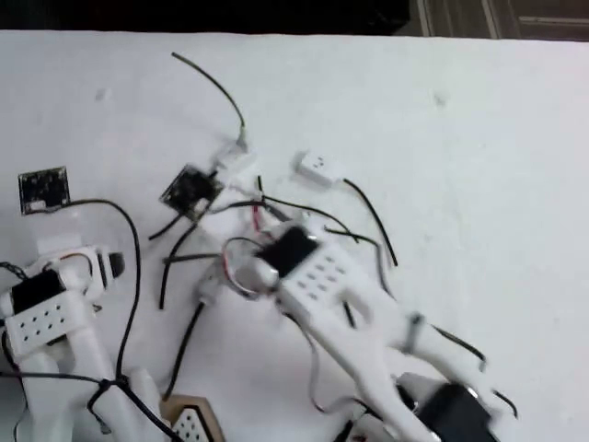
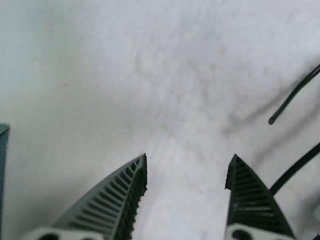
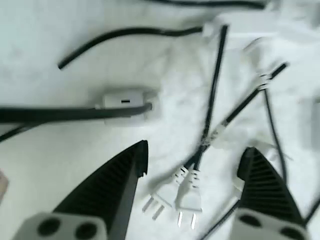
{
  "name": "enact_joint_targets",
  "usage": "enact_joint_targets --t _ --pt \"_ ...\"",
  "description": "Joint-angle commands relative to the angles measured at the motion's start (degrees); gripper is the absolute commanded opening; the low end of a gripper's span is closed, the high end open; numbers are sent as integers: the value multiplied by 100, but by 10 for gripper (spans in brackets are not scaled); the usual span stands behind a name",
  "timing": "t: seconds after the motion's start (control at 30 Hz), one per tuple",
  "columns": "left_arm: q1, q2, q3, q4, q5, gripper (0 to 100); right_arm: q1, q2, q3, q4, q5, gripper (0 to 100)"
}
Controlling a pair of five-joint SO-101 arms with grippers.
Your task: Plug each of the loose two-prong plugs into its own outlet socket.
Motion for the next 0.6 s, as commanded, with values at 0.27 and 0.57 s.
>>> enact_joint_targets --t 0.27,0.57 --pt "2158 -154 -1196 1952 -607 268 1569 -3064 387 1305 -62 166" --pt "3943 -101 -202 1310 -598 309 2114 -3626 1468 884 -62 183"
